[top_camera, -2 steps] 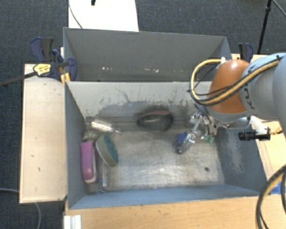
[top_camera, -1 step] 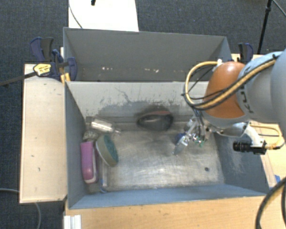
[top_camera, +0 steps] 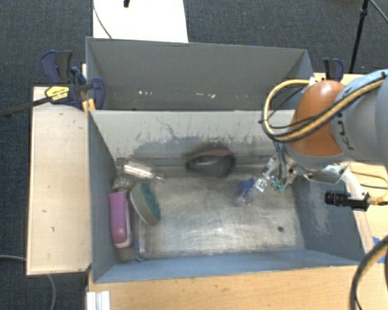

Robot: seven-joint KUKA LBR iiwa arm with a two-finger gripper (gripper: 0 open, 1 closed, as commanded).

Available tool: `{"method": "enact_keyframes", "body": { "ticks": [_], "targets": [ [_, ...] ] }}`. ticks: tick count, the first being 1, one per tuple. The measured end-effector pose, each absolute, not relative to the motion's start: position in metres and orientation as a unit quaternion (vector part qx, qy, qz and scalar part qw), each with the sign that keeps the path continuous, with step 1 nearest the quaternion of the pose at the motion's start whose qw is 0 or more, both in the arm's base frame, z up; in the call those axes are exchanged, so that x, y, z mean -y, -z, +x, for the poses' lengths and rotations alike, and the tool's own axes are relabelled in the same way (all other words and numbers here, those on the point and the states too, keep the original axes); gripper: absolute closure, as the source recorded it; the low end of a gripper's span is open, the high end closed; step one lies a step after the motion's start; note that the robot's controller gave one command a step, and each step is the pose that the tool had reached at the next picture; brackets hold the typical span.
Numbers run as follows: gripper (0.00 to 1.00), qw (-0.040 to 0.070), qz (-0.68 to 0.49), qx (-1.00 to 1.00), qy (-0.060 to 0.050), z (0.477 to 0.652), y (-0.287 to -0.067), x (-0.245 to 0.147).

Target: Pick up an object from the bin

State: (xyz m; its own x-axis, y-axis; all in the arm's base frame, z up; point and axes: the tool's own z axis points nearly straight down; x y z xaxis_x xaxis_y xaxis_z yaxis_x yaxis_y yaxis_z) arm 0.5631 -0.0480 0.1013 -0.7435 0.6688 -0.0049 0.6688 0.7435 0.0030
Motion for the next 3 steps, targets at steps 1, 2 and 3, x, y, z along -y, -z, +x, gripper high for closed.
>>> {"method": "enact_keyframes", "body": {
  "ticks": [1,2,3],
  "targets": [
    [0.00,0.002,0.447,-0.895,-0.001,0.5661,-0.0726,0.0342],
    [0.00,0.002,0.444,-0.896,0.000,0.5670,-0.0739,0.0348],
    [1.00,0.004,0.442,-0.897,-0.001,0.5685,-0.0761,0.0347]
  ]
}}
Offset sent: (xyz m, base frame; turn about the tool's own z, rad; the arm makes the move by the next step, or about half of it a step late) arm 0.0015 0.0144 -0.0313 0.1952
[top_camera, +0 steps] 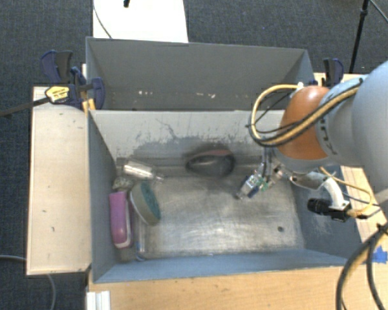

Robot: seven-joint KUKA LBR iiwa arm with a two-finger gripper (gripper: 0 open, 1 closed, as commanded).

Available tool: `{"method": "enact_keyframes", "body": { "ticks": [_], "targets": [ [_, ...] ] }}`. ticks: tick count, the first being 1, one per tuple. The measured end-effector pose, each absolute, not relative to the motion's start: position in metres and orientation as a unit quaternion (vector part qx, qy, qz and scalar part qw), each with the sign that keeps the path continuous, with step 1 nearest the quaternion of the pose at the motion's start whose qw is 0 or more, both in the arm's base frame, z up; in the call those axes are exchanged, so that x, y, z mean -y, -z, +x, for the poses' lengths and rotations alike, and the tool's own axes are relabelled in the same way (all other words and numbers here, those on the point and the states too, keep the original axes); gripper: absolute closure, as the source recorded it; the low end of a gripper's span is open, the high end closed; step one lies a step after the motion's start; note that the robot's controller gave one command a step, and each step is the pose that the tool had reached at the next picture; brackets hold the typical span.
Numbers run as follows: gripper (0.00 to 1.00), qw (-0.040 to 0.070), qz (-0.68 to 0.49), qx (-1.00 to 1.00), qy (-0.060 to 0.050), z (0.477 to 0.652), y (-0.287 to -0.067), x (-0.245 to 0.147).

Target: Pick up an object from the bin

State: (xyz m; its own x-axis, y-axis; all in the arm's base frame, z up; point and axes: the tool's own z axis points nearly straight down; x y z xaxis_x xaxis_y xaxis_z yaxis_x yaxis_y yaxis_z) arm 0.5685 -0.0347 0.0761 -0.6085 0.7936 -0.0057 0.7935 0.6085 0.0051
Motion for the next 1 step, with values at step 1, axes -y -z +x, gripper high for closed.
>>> {"method": "enact_keyframes", "body": {
  "ticks": [1],
  "targets": [
    [1.00,0.003,0.438,-0.899,-0.001,0.5703,-0.1241,0.0349]
  ]
}}
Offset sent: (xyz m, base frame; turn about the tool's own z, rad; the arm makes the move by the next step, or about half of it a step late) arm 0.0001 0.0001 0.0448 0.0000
